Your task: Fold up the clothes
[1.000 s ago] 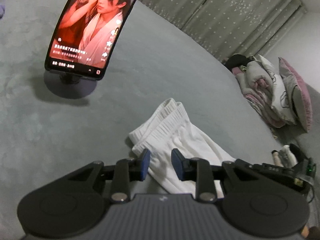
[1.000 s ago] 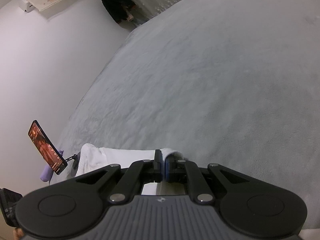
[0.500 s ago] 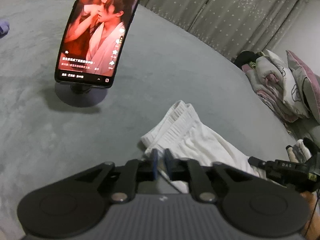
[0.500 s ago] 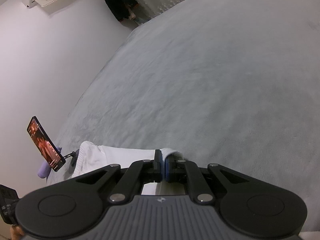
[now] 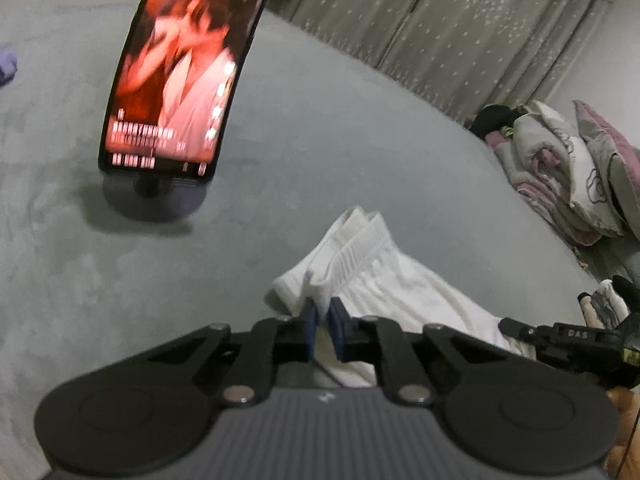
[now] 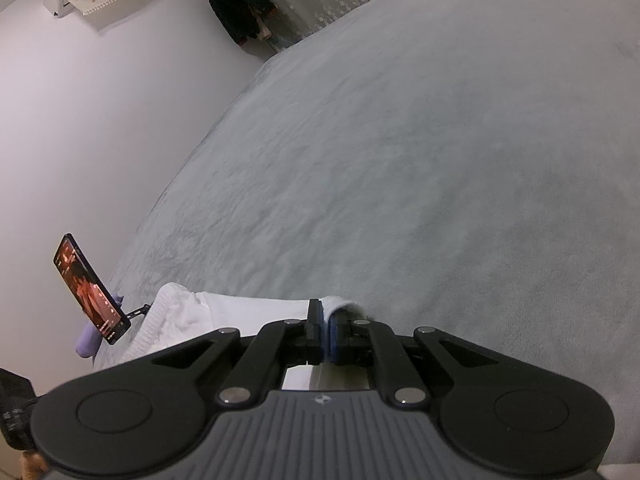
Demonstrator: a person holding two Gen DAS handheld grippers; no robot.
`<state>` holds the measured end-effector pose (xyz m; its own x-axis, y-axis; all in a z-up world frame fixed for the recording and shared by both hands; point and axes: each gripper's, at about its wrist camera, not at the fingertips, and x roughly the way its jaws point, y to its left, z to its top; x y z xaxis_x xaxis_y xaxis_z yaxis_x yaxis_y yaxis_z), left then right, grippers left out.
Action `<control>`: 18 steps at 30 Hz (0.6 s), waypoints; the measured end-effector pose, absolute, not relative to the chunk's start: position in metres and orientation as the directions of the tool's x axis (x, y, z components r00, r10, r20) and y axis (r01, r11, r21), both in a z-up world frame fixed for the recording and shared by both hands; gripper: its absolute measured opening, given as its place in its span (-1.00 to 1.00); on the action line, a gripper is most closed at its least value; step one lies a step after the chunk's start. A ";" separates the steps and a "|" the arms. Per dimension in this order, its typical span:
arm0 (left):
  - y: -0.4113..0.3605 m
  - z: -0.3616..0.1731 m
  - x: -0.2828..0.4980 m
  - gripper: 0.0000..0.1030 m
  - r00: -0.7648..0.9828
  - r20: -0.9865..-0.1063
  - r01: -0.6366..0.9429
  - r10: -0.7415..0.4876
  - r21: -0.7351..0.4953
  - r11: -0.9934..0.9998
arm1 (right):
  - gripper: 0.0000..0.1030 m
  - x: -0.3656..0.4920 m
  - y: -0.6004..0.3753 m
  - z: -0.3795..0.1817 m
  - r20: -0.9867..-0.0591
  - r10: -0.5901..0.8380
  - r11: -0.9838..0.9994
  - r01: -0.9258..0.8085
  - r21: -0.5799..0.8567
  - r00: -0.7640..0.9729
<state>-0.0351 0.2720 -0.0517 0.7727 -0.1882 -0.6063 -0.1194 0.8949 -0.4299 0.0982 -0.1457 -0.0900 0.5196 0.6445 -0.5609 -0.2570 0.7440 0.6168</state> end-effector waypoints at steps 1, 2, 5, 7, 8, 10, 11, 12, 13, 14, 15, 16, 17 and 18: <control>0.272 -0.050 -0.036 -0.84 0.780 -0.599 -0.115 -0.185 -0.427 0.897 | -0.89 0.098 -0.146 -0.090 -0.559 0.640 0.747 -0.259 0.612 0.527; 0.273 -0.049 -0.036 -0.84 0.785 -0.593 -0.114 -0.180 -0.424 0.899 | -0.90 0.097 -0.145 -0.089 -0.556 0.636 0.750 -0.260 0.608 0.534; 0.277 -0.051 -0.035 -0.84 0.777 -0.612 -0.148 -0.148 -0.406 0.902 | -0.90 0.097 -0.145 -0.090 -0.554 0.632 0.752 -0.256 0.607 0.542; 0.275 -0.050 -0.035 -0.84 0.770 -0.625 -0.155 -0.130 -0.381 0.911 | -0.91 0.098 -0.144 -0.091 -0.555 0.632 0.752 -0.256 0.607 0.541; 0.274 -0.050 -0.035 -0.83 0.767 -0.631 -0.159 -0.121 -0.369 0.916 | -0.91 0.098 -0.144 -0.092 -0.555 0.633 0.751 -0.255 0.609 0.540; 0.272 -0.049 -0.035 -0.81 0.760 -0.642 -0.166 -0.103 -0.344 0.924 | -0.91 0.098 -0.144 -0.092 -0.555 0.634 0.750 -0.252 0.612 0.539; 0.271 -0.049 -0.035 -0.73 0.756 -0.648 -0.169 -0.093 -0.332 0.928 | -0.91 0.098 -0.145 -0.092 -0.556 0.635 0.749 -0.249 0.614 0.536; 0.270 -0.048 -0.035 -0.71 0.752 -0.653 -0.173 -0.084 -0.319 0.932 | -0.91 0.099 -0.145 -0.091 -0.559 0.637 0.747 -0.246 0.617 0.532; 0.269 -0.048 -0.035 -0.67 0.749 -0.659 -0.176 -0.075 -0.306 0.935 | -0.90 0.099 -0.146 -0.090 -0.562 0.640 0.744 -0.243 0.622 0.524; 0.268 -0.048 -0.035 -0.57 0.745 -0.664 -0.179 -0.065 -0.294 0.939 | -0.89 0.099 -0.147 -0.089 -0.565 0.643 0.742 -0.239 0.626 0.516; 0.267 -0.047 -0.035 -0.51 0.741 -0.669 -0.183 -0.056 -0.281 0.942 | -0.85 0.099 -0.149 -0.087 -0.567 0.644 0.741 -0.233 0.630 0.513; 0.266 -0.047 -0.035 -0.39 0.737 -0.674 -0.186 -0.046 -0.268 0.945 | -0.82 0.098 -0.152 -0.085 -0.568 0.643 0.741 -0.228 0.632 0.514; 0.265 -0.047 -0.035 -0.27 0.733 -0.679 -0.189 -0.036 -0.255 0.948 | -0.81 0.098 -0.154 -0.083 -0.568 0.641 0.741 -0.224 0.633 0.515; 0.264 -0.046 -0.036 -0.21 0.731 -0.682 -0.192 -0.027 -0.243 0.951 | -0.77 0.096 -0.157 -0.081 -0.568 0.638 0.743 -0.220 0.633 0.521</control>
<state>-0.0359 0.2639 -0.0456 0.7312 -0.0268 -0.6816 -0.1915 0.9510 -0.2429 0.0957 -0.1570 -0.0811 0.5205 0.6376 -0.5679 -0.2197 0.7427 0.6325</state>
